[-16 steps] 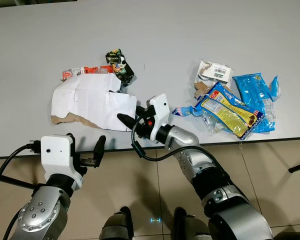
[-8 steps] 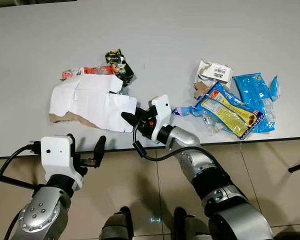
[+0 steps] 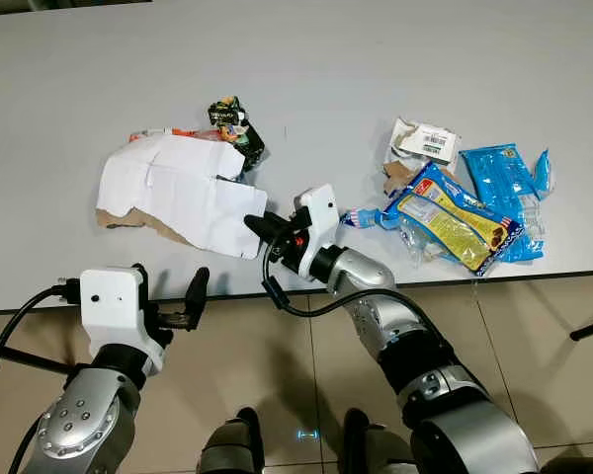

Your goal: Picking trash to rubbish bin

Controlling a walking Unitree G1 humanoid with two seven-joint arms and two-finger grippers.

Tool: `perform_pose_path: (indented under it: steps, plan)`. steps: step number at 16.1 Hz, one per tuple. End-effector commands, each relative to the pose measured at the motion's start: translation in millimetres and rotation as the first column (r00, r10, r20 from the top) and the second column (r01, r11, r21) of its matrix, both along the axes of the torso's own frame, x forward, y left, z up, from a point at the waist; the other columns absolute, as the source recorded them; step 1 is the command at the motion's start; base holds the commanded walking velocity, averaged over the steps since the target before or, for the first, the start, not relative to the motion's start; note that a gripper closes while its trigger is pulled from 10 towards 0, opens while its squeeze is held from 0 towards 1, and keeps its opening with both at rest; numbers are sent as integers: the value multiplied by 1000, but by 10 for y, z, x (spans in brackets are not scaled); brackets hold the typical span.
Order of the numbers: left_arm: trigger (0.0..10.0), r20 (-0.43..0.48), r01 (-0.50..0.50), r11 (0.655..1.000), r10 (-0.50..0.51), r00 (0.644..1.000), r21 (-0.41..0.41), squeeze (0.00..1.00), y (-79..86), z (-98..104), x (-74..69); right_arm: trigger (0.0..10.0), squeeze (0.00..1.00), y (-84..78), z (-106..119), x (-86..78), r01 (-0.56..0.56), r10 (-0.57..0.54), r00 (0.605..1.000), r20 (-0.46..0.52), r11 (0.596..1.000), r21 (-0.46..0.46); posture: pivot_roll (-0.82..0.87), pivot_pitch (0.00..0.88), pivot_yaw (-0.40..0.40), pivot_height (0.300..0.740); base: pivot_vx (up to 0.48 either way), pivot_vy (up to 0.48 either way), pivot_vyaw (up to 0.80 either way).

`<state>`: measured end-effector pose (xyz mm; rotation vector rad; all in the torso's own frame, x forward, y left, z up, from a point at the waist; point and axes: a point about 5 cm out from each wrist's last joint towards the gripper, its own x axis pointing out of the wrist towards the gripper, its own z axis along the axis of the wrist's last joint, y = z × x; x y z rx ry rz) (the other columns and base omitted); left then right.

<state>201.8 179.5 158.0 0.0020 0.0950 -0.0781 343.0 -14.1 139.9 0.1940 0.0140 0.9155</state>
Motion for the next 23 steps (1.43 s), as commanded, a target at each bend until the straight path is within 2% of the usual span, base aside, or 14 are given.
perform_pose_path:
  steps: [1,6,11,17,23]
  plan:
    - [10000,8,-10,1000,10,1000,3,0,23,36,-25,0,0,19,-35,-6,-1,1,1000,-13,1000,-8,194,291,60,740,0,0,0]
    - [10000,21,-14,1000,14,1000,-5,0,14,40,15,0,0,-14,35,36,28,-27,1000,-11,999,38,180,279,52,740,0,0,0]
    - [10000,43,-4,999,5,999,-35,0,-73,16,121,0,0,-82,379,139,71,-80,995,63,989,129,146,241,30,740,0,0,0]
    - [10000,72,12,998,-8,997,-57,0,-141,-1,261,0,0,-125,541,160,92,-110,989,98,981,168,104,192,12,740,0,0,0]
    - [10000,94,37,996,-30,995,-76,0,-224,-44,428,0,0,-345,659,174,185,-210,972,107,960,209,50,147,-1,740,0,0,0]
